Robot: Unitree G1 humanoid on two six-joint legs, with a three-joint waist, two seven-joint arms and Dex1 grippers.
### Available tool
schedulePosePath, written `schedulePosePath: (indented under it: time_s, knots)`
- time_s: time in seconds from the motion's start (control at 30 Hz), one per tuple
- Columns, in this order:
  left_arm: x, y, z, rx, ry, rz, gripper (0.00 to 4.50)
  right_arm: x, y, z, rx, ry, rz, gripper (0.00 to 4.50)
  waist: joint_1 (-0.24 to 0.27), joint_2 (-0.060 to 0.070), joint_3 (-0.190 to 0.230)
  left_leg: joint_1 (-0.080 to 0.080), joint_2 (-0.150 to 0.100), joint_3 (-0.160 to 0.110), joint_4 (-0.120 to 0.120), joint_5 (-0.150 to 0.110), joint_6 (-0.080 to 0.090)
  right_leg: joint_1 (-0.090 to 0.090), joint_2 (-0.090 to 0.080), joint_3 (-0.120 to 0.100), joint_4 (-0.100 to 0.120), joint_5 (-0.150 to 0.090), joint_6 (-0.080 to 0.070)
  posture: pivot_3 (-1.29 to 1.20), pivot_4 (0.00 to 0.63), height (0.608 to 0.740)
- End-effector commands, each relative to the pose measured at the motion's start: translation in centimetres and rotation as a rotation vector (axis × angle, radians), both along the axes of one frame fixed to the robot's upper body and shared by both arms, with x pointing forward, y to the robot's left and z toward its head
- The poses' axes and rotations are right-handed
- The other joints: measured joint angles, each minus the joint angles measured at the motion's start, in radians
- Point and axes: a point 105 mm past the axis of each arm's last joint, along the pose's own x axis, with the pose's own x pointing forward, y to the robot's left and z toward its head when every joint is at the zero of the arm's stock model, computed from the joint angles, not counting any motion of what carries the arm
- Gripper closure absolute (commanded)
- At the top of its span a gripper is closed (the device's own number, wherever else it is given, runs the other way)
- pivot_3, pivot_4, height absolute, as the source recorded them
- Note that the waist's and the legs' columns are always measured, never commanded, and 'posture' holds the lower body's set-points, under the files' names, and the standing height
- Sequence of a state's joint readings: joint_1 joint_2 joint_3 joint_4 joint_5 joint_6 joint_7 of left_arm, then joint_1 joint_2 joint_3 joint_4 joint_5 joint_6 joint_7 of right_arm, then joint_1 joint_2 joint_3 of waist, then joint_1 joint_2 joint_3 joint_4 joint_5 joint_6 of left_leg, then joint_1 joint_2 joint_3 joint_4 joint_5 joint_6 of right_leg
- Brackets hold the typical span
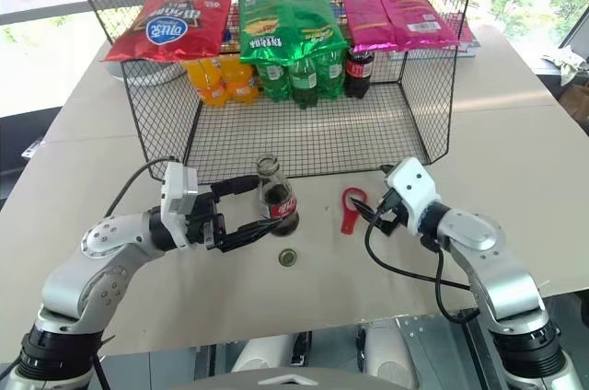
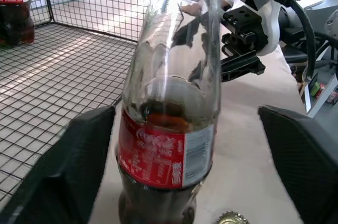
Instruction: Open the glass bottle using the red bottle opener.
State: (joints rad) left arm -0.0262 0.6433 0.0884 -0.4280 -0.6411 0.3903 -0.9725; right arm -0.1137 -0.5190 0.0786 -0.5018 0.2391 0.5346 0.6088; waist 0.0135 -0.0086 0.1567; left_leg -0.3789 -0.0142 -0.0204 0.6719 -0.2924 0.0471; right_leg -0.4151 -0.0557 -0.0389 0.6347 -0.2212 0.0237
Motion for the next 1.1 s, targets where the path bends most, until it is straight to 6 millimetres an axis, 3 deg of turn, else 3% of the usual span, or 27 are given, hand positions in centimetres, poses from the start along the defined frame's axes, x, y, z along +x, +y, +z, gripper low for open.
schedulePosePath:
  time_s: [0.03,0.33,0.5,0.57,0.67,0.77,0.9,1.1]
  knots:
    - [-0.8,0.1,1.4,-0.017,-0.048,-0.008,0.02,-0.2,0.3,1.8,0.018,-0.074,0.054,0.00,0.000,0.000,0.000,0.000,0.000,0.000,0.000,0.000,0.000,0.000,0.000,0.000,0.000,0.000,0.000,0.00,0.150,0.740]
    - [-2.3,1.4,1.7,-0.028,-0.023,0.047,0.02,-1.4,1.1,3.0,0.062,-0.133,0.205,0.00,0.000,0.000,0.001,0.000,0.000,-0.001,0.000,0.000,0.000,0.000,-0.004,0.000,-0.001,0.000,0.000,0.00,0.150,0.740]
    - [-3.1,2.6,1.3,-0.022,-0.010,0.134,0.02,-1.6,-0.3,3.3,0.117,-0.132,0.223,0.00,0.000,0.000,0.001,0.000,0.000,0.000,0.000,0.000,0.000,0.000,-0.004,-0.001,-0.001,0.000,0.000,0.00,0.150,0.740]
    - [-3.4,4.1,0.8,-0.030,-0.023,0.272,0.02,-2.3,-1.8,2.8,0.097,-0.083,0.257,0.00,0.000,0.001,0.001,0.000,0.000,0.000,0.000,0.000,0.000,0.000,-0.005,0.000,-0.001,0.000,0.000,0.00,0.150,0.740]
    - [-5.7,8.0,-1.6,-0.021,0.064,0.498,0.02,-3.4,-5.2,1.7,0.024,-0.015,0.234,0.00,-0.001,0.001,0.001,-0.001,0.000,0.000,0.000,0.000,0.000,0.001,-0.006,0.000,-0.004,0.000,0.000,0.00,0.150,0.740]
    - [-7.1,10.8,-2.9,-0.038,0.104,0.671,0.02,-4.9,-6.8,0.8,-0.015,0.034,0.242,0.00,0.003,0.001,0.001,-0.001,0.000,0.001,-0.001,-0.002,0.003,0.001,-0.006,-0.001,-0.007,0.000,0.000,0.00,0.150,0.740]
    - [-6.8,13.5,-2.9,-0.084,0.096,0.853,0.02,-6.6,-7.9,0.0,-0.017,0.065,0.218,0.00,0.025,0.000,0.001,0.000,0.000,-0.002,0.001,-0.002,0.004,0.004,-0.006,-0.004,-0.007,-0.002,-0.004,0.00,0.150,0.740]
    - [-5.4,15.6,-2.2,-0.103,0.065,0.973,0.02,-6.9,-8.7,-1.2,-0.039,0.079,0.147,0.00,0.024,0.000,0.000,0.000,0.001,-0.002,0.004,-0.002,0.004,0.006,-0.005,-0.004,-0.006,-0.001,-0.004,0.00,0.150,0.740]
